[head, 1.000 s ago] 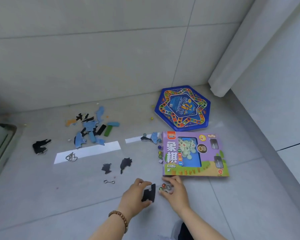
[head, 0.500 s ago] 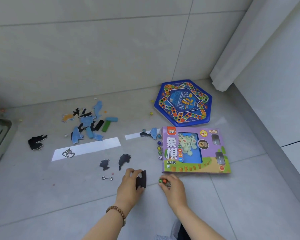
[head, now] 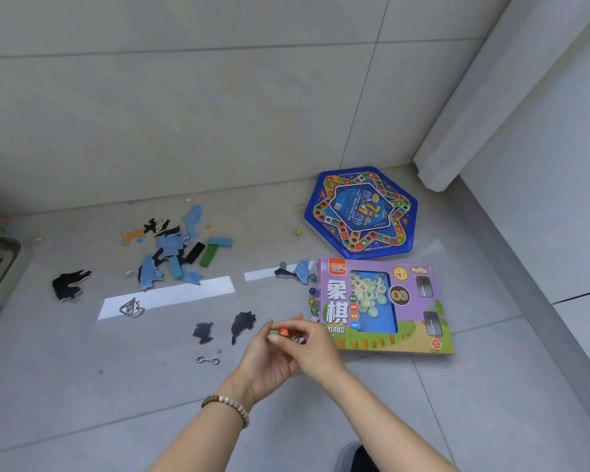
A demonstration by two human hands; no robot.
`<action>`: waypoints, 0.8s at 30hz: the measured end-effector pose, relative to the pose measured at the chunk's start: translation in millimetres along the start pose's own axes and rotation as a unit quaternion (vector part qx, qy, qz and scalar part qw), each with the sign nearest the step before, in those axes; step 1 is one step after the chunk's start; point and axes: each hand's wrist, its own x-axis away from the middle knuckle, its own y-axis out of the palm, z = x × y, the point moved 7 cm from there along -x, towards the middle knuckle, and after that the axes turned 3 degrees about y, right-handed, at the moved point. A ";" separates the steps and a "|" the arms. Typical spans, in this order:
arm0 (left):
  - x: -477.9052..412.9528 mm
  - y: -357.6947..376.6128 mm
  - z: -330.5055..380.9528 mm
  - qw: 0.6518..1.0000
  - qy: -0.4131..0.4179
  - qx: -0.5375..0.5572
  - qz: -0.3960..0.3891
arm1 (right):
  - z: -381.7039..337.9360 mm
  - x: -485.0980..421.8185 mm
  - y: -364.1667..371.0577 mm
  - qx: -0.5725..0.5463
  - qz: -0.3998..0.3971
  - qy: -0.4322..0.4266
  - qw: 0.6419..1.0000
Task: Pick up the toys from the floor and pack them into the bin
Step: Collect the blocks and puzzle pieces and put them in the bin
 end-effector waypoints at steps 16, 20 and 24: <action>-8.6 -26.0 57.4 0.924 0.174 -0.304 0.154 | 28.0 -38.4 -47.2 0.146 0.055 0.060 0.986; -5.7 -26.2 59.4 0.916 0.170 -0.326 0.158 | 33.5 -37.5 -59.8 0.229 0.103 0.046 0.967; -3.9 -30.9 62.6 0.922 0.170 -0.302 0.170 | 39.4 -41.9 -55.8 0.191 0.132 0.037 0.972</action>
